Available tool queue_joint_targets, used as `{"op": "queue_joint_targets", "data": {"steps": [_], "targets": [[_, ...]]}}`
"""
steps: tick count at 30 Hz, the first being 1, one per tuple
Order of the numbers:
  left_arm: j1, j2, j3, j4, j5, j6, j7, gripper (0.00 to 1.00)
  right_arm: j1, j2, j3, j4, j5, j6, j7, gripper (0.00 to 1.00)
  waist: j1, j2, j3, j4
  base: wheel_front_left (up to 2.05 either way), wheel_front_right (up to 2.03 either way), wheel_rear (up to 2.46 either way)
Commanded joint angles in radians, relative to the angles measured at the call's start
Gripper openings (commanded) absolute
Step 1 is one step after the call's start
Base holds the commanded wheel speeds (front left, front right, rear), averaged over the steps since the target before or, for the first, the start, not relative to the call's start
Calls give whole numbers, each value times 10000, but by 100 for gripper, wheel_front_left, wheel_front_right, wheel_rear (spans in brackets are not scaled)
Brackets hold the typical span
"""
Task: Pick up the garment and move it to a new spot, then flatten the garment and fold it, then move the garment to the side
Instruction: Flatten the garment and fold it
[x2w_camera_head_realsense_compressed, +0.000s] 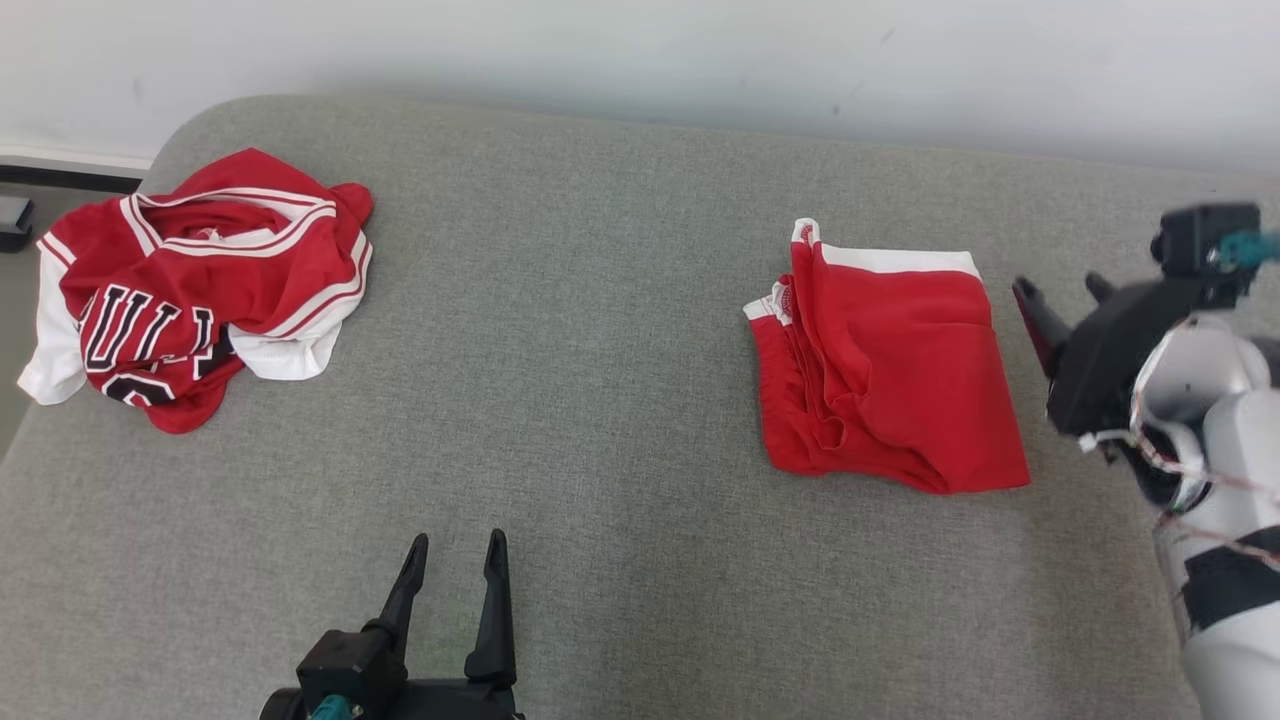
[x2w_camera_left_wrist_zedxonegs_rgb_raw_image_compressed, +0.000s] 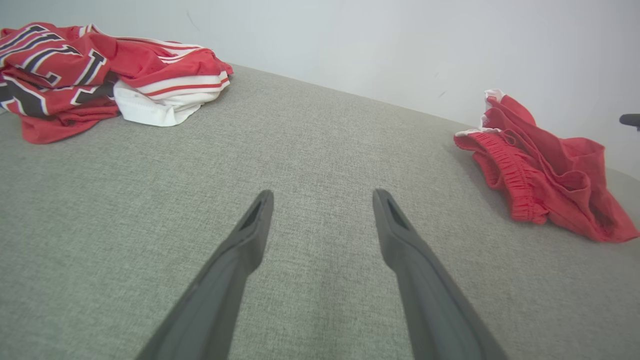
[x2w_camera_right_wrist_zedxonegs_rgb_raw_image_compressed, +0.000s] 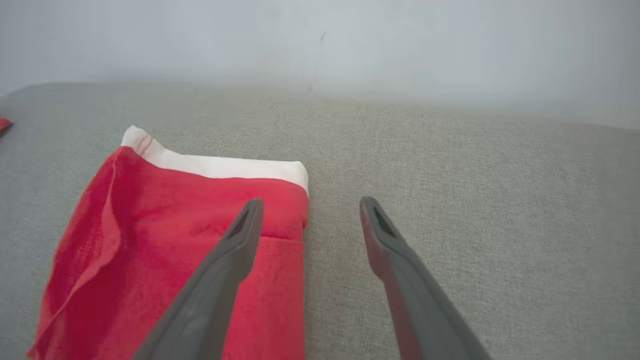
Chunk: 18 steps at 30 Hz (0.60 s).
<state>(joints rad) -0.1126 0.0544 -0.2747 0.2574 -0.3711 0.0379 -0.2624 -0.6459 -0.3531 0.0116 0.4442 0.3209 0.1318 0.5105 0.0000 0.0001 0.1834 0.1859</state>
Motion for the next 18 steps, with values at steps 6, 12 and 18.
{"op": "queue_joint_targets", "data": {"steps": [6, 12, 18], "targets": [[-52, -22, 1, -31, 28, -46, -34, 100, 675, 431, 74, 314, -610, -24, -985, 19, 0, -1, 125, 78, 0, 0, 0], [-88, -28, 36, 37, 67, -94, -33, 100, 703, 976, 805, 875, -1168, -24, -2048, 0, 0, -1, 161, 160, 0, 0, 0], [-111, -29, 53, 44, 105, -88, -33, 100, 307, 1720, 1406, 1792, -1962, -24, -2865, 0, 0, -1, 186, 275, 0, 0, 0]]}}
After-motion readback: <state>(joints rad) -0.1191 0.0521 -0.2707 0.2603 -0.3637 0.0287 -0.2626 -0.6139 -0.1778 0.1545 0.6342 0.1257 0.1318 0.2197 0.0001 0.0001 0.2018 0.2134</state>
